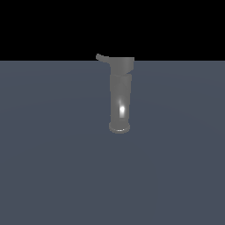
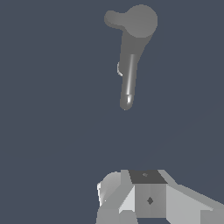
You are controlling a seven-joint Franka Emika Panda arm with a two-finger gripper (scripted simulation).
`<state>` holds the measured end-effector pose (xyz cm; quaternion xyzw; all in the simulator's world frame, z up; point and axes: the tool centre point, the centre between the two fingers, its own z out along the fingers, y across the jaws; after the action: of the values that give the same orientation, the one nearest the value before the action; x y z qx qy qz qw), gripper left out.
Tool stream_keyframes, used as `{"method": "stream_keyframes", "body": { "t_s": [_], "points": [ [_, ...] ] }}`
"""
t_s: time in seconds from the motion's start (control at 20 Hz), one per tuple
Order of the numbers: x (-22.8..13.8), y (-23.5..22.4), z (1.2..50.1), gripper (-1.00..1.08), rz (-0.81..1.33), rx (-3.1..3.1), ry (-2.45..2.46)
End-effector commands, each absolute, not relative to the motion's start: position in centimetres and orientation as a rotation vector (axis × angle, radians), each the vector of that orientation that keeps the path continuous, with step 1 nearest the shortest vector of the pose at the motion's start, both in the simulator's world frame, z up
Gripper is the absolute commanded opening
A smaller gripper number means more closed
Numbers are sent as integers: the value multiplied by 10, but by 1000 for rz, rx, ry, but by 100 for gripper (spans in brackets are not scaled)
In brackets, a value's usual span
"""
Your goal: Turn on the faucet by rotating a designated handle.
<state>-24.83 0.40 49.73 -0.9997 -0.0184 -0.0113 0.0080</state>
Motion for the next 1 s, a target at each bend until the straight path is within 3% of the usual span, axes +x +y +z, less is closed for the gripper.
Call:
{"method": "stream_keyframes", "body": {
  "t_s": [0.0, 0.95],
  "points": [
    [-248, 4, 497, -100, -35, -3125, -57],
    [-220, 38, 473, -100, -31, -3115, 254]
  ]
}}
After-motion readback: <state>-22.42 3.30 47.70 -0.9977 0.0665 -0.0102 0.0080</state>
